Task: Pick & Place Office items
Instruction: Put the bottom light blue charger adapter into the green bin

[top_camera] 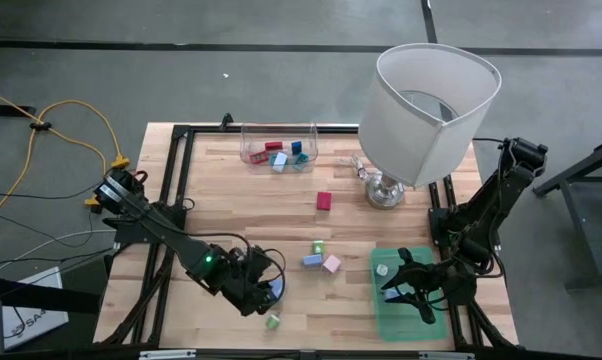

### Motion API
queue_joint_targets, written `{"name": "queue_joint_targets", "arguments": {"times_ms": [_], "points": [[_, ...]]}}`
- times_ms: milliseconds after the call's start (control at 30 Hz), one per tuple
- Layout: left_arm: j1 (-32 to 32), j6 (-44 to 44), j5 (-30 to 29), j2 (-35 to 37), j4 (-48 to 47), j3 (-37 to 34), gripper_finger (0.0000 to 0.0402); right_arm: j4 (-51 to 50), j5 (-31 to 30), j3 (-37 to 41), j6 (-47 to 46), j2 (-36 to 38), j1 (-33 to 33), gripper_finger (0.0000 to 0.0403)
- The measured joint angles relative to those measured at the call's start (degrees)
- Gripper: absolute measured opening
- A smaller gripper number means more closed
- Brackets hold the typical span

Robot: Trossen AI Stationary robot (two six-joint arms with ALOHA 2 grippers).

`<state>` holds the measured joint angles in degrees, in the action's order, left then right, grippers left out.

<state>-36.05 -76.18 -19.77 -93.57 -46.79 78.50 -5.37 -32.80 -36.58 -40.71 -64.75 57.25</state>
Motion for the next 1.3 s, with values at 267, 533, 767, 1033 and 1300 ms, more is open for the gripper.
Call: {"name": "queue_joint_targets", "arguments": {"times_ms": [267,533,767,1033,1300], "points": [[0.59,-6.18,3.42,-6.03,-0.18,2.3,0.0223,0.02,0.0,0.0,0.0,0.0,0.0,0.0138],[0.74,-9.55,4.49,-15.08,-6.14,13.01,0.0223,0.09,0.0,0.0,0.0,0.0,0.0,0.0138],[1.43,-18.5,5.85,-17.76,-10.96,14.86,0.0223,0.04,0.0,0.0,0.0,0.0,0.0,0.0138],[4.68,-20.75,10.92,-18.37,-11.82,14.82,0.0223,0.04,0.0,0.0,0.0,0.0,0.0,0.0138],[6.71,-21.32,14.97,-18.59,-10.7,14.8,0.0223,0.04,0.0,0.0,0.0,0.0,0.0,0.0138]]}}
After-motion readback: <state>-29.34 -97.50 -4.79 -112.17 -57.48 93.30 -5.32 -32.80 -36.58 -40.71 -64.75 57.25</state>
